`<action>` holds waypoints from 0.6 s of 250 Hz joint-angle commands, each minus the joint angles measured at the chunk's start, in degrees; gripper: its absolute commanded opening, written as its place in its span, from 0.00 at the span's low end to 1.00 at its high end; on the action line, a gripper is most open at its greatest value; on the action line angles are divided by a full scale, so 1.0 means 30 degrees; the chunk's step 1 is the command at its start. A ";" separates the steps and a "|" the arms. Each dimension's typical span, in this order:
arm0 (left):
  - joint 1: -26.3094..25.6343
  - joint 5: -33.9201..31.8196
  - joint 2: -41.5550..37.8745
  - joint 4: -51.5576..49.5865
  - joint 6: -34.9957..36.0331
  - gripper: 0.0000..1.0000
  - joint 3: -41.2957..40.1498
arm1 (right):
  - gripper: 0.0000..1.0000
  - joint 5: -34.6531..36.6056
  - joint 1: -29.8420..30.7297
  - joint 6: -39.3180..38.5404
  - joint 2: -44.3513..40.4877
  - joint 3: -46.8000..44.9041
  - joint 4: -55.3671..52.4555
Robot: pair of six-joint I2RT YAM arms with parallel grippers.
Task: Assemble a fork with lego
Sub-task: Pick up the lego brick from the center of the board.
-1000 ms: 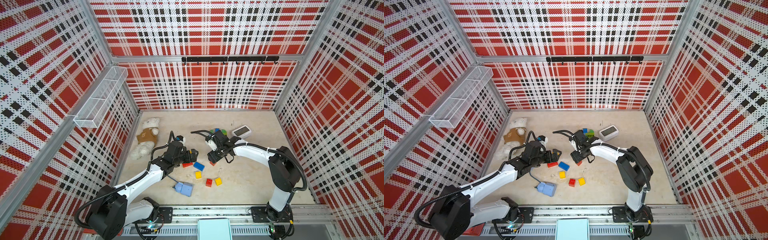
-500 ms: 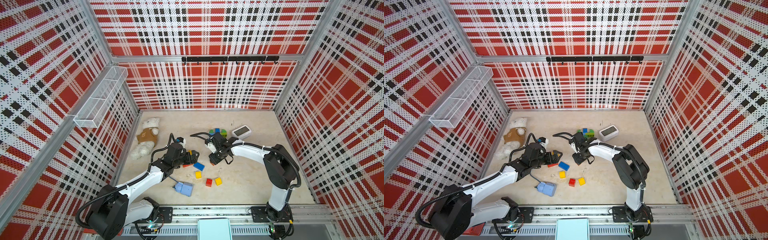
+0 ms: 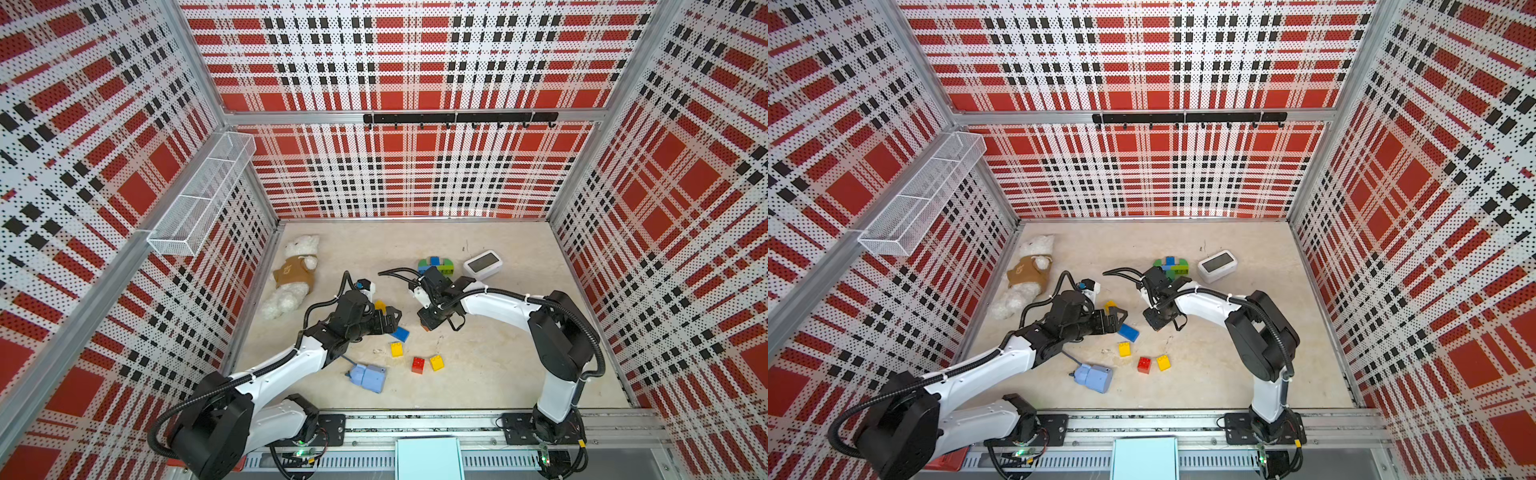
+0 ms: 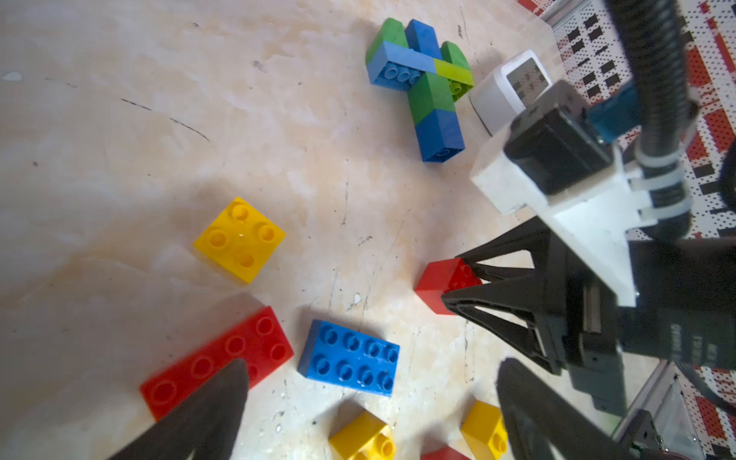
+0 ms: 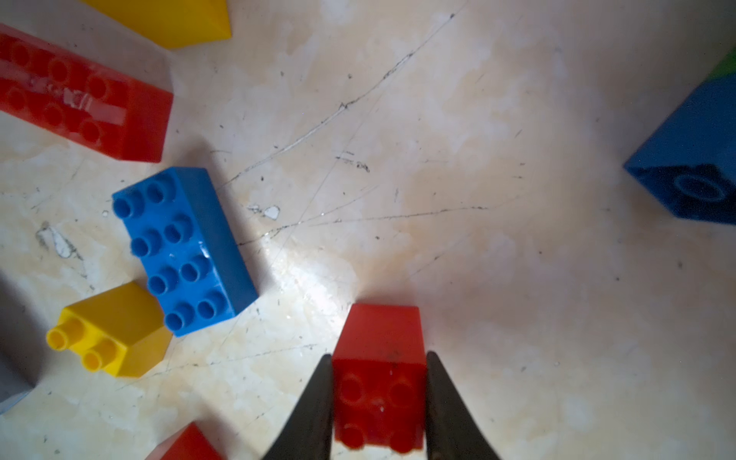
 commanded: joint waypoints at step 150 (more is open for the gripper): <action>0.1296 0.3032 -0.6397 -0.0286 -0.3124 1.00 -0.4384 | 0.00 -0.1612 0.4461 -0.2581 -0.6660 -0.3286 0.0224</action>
